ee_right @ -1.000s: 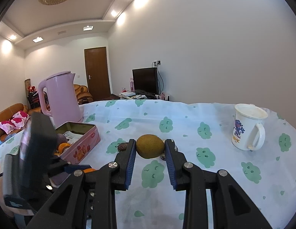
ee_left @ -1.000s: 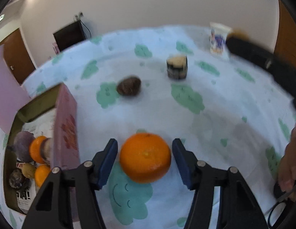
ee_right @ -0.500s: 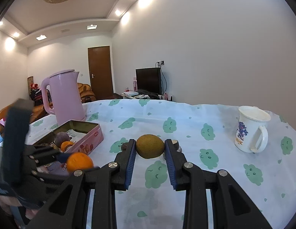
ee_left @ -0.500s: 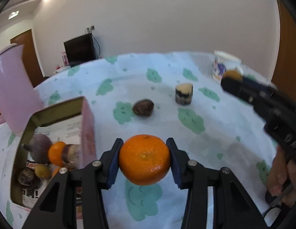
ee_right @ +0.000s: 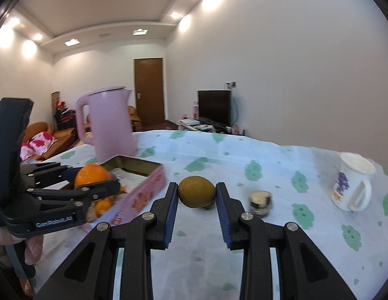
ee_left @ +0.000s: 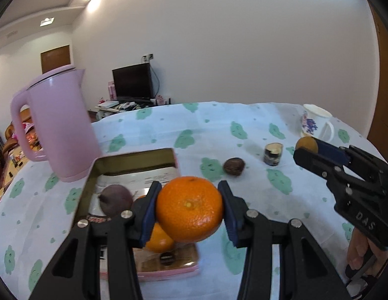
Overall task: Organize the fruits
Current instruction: 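Carry the orange and yellow fruit over the tin box with both grippers, then open both grippers to drop the orange and yellow fruit into the box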
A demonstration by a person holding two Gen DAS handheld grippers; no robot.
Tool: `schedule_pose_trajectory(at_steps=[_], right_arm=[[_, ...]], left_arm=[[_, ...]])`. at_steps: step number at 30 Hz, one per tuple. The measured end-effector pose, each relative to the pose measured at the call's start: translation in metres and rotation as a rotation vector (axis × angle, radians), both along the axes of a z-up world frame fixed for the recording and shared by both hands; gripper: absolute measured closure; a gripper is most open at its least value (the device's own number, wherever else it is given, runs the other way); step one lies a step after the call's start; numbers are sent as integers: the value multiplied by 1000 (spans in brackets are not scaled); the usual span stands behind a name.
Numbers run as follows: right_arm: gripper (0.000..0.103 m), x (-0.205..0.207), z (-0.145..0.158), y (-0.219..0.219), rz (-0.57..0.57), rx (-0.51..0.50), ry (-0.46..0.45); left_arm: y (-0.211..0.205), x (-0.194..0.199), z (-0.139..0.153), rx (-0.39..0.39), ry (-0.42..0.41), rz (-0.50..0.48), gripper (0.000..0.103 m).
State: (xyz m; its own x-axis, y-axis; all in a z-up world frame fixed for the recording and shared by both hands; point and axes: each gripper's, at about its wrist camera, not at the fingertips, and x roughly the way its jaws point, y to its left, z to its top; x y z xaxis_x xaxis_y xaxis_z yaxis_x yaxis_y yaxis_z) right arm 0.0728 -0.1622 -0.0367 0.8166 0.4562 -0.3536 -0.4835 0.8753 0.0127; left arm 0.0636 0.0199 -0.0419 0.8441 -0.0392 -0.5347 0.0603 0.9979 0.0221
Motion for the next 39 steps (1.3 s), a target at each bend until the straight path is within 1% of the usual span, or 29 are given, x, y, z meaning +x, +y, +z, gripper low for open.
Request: schedule_pose_trajectory(at_steps=[6,12,18,23,29,34,39], right_arm=[[71,-1,4,32,72,-8,11],[71,-1,9,56,126,-3,21],[71,-6,9,81,174,-30,21],[71,-6,5,99,203,-44,32],[71,-4,-7,120,243,-87,63],[71,1,-14,129,256,-103,86],[71,5,-19,136,264,-127,105]], left_arm=[[26,-5,0,-21,-5,49,55],[43,-6,-2,-27,-1,81,55],[57,-6,-5,-43,4,107,55],[70,-6,-9,-54,12,124,55],[85,-6,-14,-74,24,151,55],[94,-4,-22,-93,50,158,55],[97,-5,-25,-102,58,160,53]])
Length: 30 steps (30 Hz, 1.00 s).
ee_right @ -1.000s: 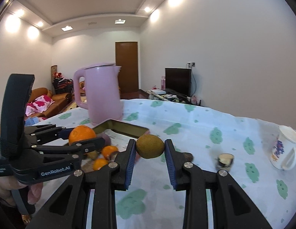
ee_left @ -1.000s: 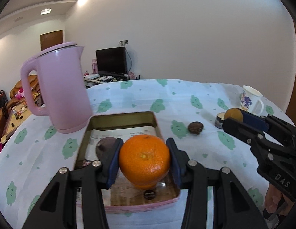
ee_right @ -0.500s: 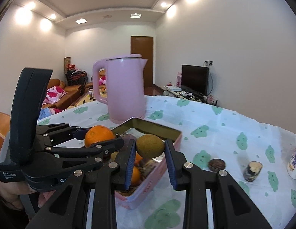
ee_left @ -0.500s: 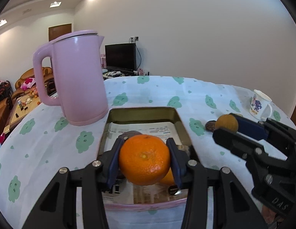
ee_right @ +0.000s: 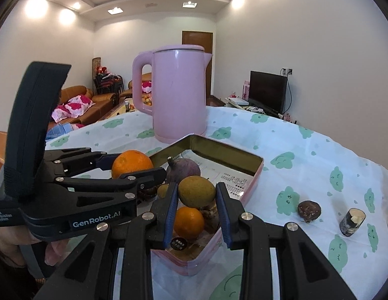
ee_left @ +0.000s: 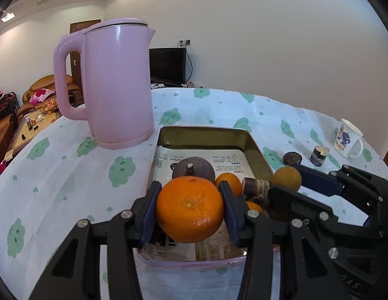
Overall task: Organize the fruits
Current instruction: 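Open both grippers to drop the orange and yellow fruit into the box, then move the left gripper to the dark brown fruit while the right approaches the cut yam piece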
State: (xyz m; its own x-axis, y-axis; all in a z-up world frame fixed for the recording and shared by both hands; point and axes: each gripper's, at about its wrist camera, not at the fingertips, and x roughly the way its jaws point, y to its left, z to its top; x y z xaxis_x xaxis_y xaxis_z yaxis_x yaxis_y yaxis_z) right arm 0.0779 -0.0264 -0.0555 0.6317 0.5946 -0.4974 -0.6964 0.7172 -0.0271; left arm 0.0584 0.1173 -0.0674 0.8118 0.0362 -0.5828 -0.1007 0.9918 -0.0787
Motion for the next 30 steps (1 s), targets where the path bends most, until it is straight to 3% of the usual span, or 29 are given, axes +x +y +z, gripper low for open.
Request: schedule_pose_trajectory(at_steps=[7,11,17,23,30], right_arm=[[71,2,-5,10,42,-32,33],[65,-4,-6,17,72,-60,17],[56,-4,1,7,39,-50,-8],[54,2,14,-35,-37,-91,-44],[46,31,24,-121,-238,-97,-62]], left_arm=[[4,-5,8,4,-34,17,52],[11,-8,12,-4,-59,59,25],[12,-11,22,-12,-94,84,17],[-14,-3,29,13,-92,30,15],[-68,19,34,41,-75,-60,14]])
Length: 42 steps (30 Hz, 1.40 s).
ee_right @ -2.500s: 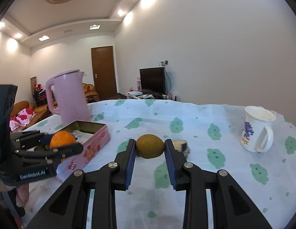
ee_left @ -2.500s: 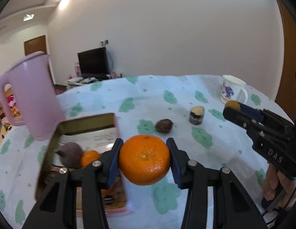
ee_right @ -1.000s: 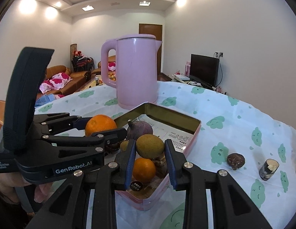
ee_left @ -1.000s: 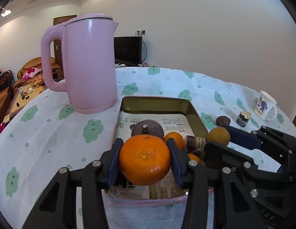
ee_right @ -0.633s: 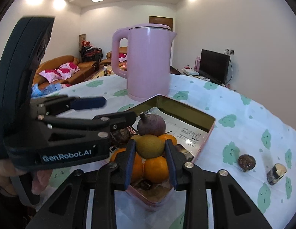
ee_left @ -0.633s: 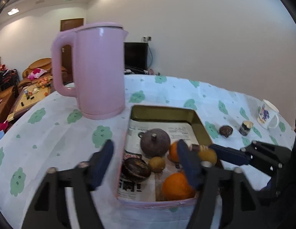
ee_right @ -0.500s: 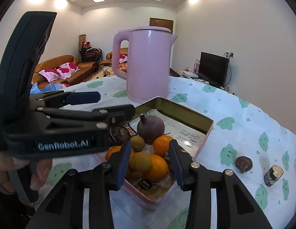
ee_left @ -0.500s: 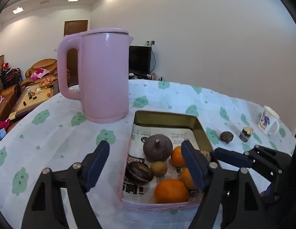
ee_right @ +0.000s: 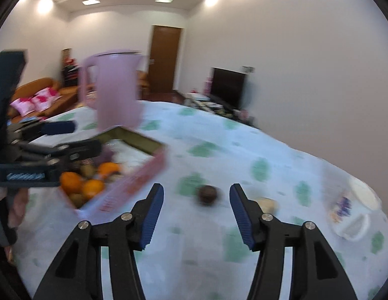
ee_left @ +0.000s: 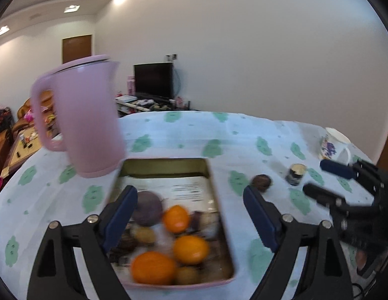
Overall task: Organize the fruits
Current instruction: 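Move the left gripper to the dark brown fruit while the right approaches the cut yam piece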
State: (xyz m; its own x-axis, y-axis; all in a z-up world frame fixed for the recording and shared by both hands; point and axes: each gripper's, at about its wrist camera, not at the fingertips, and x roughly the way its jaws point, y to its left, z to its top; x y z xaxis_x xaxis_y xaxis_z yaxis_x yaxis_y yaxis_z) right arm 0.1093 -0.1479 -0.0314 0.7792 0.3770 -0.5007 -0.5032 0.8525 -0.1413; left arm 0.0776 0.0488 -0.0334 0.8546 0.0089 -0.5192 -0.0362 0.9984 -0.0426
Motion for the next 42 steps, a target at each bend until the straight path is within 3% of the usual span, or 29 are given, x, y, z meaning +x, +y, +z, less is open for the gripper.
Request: schedule_pose_trajectory(at_steps=[4,9,11,14,22,28,30,42], right_arm=[[46,26,-1,-41,-122,80,40],[46,64,-15,-63,-229,95,110],[46,78,-23,-68,-252,99,151],[46,93,-33,-73,-254,148,218],[46,108,-47,-65,-224,141,278],[46,126,-58,-56,-217,104,355],[53,130,-62,-56,-219,99,381],[54,115,-57,-84,-259,181,359]], left_arm=[[-39,22,-2,16,24,-48,12],[-76,57,-17,33,77,-64,11],[-86,72,-24,73,82,-49,11],[-91,88,-36,133,120,-37,11],[-63,91,-37,119,113,67,9],[-75,96,-38,78,153,-26,7],[-80,100,-40,78,164,-36,7],[-109,118,-53,34,232,-167,10]])
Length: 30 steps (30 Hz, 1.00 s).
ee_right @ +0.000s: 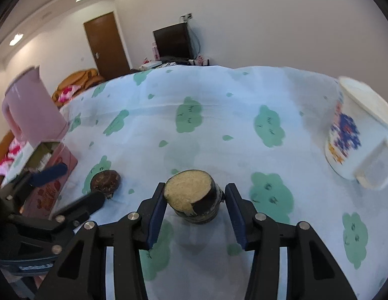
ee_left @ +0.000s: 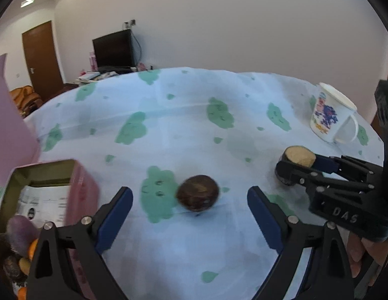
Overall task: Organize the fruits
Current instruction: 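Grasp the dark brown fruit with the left gripper while the right grasps the yam piece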
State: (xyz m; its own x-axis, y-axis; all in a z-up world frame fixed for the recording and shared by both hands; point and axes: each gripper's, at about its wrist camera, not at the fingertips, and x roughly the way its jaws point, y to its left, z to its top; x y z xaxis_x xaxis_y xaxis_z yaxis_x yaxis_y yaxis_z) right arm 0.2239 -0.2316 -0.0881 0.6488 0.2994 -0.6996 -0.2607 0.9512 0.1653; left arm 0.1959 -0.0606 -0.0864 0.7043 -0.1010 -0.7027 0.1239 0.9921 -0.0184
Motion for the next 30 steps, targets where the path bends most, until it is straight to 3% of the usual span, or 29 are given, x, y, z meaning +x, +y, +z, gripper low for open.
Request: schedule_pose_trajectory(at_steps=[5,7,9,12,18,22,30], right_arm=[[54,-5,3,-9,-9,35,-13],[54,-9,5,-7,1,32,-33],[54,-10,6,-5,10,25,-40],[63,-12,7,-4,26,29,-47],[62,-11,6,-1,39,17,-39],[54,-6,1,6,62,-5,0],[56,-8,0,13,62,-55,-16]], left_arm=[[-9,13,-12,-1,68,-33,22],[-6,20,-17,-30,108,-31,30],[-2,27,-21,-66,136,-25,32],[4,31,-21,-96,131,-10,32],[5,30,-23,-88,126,3,42],[4,30,-21,-84,122,2,61],[4,28,-20,-90,116,-9,62]])
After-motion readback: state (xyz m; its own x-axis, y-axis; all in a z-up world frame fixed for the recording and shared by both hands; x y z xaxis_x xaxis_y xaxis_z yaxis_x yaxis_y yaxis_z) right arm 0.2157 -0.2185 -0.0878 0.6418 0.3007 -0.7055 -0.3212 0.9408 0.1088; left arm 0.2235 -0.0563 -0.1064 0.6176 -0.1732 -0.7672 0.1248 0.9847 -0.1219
